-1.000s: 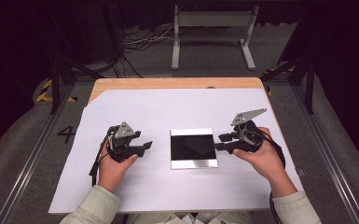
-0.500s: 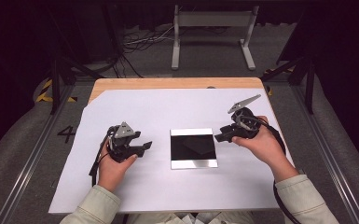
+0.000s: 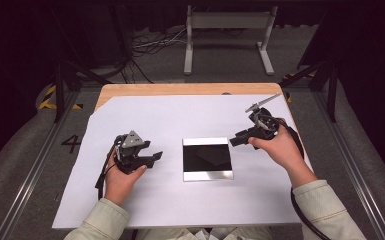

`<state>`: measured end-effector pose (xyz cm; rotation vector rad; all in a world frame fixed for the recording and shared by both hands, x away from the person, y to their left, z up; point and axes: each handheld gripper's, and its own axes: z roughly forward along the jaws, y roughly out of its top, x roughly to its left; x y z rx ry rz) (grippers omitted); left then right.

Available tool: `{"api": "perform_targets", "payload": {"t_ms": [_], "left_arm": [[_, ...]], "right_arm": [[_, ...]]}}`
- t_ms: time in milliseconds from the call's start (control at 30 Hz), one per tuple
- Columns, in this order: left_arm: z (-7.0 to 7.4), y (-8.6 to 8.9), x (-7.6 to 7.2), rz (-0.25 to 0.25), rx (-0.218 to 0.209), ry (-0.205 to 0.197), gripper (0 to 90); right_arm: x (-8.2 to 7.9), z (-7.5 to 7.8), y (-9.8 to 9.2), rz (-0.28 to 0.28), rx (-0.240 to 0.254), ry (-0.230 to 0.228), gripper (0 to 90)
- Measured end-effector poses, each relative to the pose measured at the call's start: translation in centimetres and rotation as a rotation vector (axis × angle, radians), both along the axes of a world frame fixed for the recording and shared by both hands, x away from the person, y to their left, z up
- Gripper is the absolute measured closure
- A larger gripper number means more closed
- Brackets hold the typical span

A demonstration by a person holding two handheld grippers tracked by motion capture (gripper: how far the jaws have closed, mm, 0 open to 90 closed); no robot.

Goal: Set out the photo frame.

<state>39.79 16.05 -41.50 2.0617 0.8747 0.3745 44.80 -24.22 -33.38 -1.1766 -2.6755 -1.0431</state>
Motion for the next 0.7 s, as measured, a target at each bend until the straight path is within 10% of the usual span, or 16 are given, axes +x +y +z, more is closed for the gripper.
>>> {"api": "perform_targets", "payload": {"t_ms": [267, 700], "left_arm": [[0.0, 0.1, 0.0, 0.002, 0.003, -0.001, 37.1], [-0.1, 0.0, 0.0, 0.004, 0.003, 0.002, 37.1]], "right_arm": [[0.7, -1.0, -1.1, -0.086, 0.127, 0.068, 52.0], [0.3, -2.9, -1.6, -0.221, 0.192, 0.175, 55.2]]}}
